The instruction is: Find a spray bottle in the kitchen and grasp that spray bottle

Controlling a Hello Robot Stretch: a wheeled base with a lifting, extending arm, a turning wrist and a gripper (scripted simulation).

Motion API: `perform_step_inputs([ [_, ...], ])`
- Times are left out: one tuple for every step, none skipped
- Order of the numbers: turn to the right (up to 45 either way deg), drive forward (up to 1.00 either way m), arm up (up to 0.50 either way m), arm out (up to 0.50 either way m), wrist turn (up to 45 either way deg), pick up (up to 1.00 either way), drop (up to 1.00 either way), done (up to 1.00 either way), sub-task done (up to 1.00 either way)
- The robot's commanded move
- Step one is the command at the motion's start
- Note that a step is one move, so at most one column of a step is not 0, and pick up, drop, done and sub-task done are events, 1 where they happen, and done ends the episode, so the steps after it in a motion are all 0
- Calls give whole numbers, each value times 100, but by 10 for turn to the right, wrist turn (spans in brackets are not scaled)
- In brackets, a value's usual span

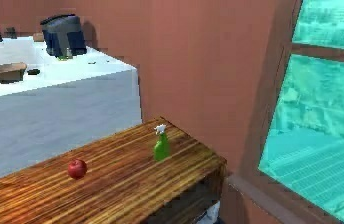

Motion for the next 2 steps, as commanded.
perform_step_inputs([
  [330, 0, 0, 0, 0, 0, 0, 0, 0],
  [0, 50, 0, 0, 0, 0, 0, 0, 0],
])
